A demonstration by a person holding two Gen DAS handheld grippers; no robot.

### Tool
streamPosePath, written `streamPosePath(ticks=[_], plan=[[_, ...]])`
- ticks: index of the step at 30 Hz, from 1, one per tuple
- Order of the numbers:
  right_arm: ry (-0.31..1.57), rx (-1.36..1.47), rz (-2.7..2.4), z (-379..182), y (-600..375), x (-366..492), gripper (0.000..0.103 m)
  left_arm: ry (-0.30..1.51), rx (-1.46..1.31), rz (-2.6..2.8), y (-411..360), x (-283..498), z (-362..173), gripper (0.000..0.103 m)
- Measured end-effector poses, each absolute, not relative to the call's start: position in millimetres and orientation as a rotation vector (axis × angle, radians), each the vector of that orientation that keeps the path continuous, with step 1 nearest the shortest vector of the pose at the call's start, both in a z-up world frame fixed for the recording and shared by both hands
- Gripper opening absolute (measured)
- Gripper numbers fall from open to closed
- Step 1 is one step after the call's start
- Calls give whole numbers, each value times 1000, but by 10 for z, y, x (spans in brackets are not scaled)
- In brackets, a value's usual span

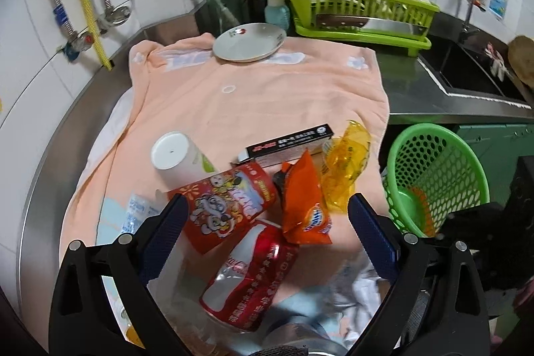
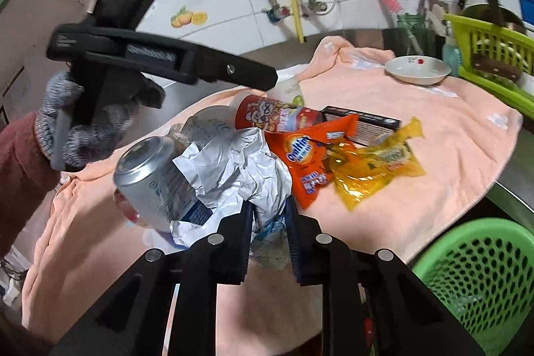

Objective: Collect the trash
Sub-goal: 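Carry the foil with the right gripper and drop it into the green basket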

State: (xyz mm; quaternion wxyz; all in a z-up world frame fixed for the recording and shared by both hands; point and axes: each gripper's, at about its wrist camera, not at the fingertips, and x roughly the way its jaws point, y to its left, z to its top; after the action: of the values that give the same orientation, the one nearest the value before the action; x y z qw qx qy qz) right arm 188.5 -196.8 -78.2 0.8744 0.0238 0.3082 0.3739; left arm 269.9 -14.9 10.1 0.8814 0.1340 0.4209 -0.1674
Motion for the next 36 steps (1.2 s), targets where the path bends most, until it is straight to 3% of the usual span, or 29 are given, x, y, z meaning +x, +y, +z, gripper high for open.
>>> streamPosePath(ticks=[15, 29, 32, 36], plan=[[643, 80, 470, -842, -3160, 1558, 19, 864, 401, -384, -853, 2615, 185, 94], [790, 64, 237, -1413, -3915, 1659, 20, 952, 460, -294, -1519, 2835, -408, 89], [805, 85, 239, -1458, -3959, 1678, 29, 974, 455, -268, -1500, 2910, -501, 89], [795, 105, 235, -1460, -4018, 1665, 50, 1006, 443, -232, -1437, 3019, -614, 85]])
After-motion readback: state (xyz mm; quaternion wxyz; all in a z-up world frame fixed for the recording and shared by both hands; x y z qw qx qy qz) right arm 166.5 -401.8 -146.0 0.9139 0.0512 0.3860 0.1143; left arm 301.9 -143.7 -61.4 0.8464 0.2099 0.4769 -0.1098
